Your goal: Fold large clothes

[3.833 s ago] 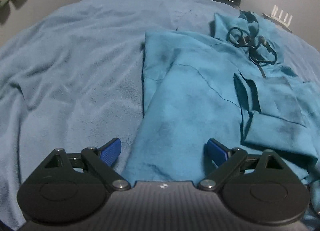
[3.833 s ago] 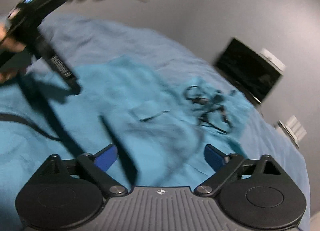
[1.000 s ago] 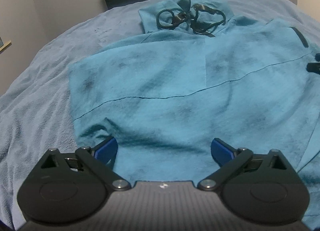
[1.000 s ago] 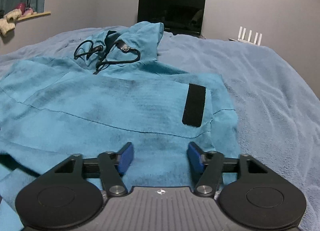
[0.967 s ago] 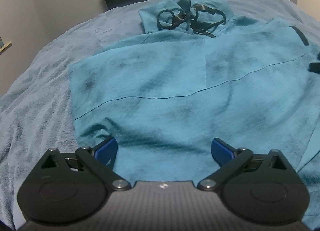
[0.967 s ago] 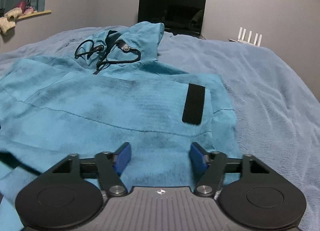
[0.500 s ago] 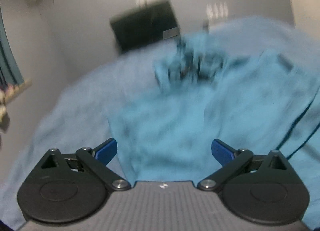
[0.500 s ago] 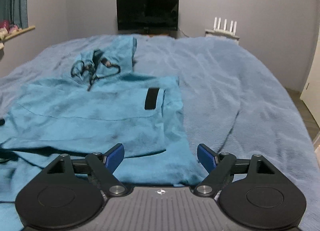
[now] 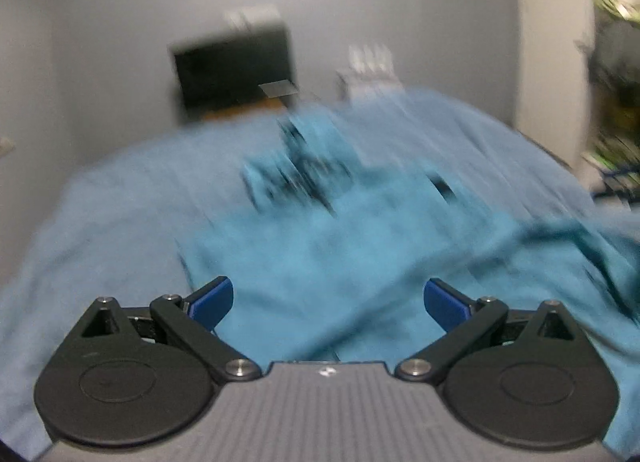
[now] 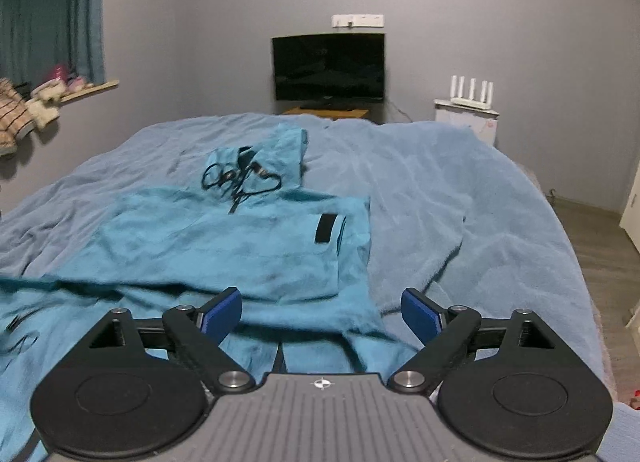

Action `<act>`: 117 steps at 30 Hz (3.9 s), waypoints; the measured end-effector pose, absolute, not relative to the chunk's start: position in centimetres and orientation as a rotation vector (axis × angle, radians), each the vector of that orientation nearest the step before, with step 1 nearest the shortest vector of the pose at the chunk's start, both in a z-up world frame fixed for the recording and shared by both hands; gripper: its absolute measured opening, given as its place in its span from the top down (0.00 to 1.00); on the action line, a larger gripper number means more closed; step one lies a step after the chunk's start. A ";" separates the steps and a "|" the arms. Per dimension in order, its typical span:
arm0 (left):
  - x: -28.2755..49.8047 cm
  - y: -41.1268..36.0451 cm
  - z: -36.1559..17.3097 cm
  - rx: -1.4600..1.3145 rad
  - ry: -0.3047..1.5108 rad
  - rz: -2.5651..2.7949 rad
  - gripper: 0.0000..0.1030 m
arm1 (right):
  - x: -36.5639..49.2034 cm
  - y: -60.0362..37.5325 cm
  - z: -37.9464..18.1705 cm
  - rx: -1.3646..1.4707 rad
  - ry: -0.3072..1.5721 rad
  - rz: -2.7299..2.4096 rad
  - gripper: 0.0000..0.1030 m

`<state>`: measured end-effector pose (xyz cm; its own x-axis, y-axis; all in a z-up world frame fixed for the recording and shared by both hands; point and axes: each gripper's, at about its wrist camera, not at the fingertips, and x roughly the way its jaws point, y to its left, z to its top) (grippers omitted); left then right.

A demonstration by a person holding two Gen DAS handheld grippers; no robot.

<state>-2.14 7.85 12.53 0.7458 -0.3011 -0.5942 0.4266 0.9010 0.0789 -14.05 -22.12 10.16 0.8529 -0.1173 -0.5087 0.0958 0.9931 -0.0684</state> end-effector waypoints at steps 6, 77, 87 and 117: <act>-5.8 9.1 10.3 0.243 0.780 -0.663 0.01 | -19.0 -22.2 10.6 -0.093 0.650 0.023 0.14; -2.9 9.7 10.3 0.137 0.889 -0.943 0.41 | -21.3 -19.5 13.9 -0.372 0.720 0.427 0.94; -2.1 6.9 8.3 0.239 1.035 -1.167 0.21 | -21.3 -18.8 13.7 -0.356 0.707 0.429 0.94; 2.7 14.1 9.7 0.133 0.924 -1.050 0.90 | -19.0 -19.1 14.7 -0.362 0.660 0.329 0.99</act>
<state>2.73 14.15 9.72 0.1725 -0.6850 -0.7078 0.7889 0.5263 -0.3172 -19.03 -19.08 14.67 0.7428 0.1807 -0.6446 -0.4062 0.8870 -0.2195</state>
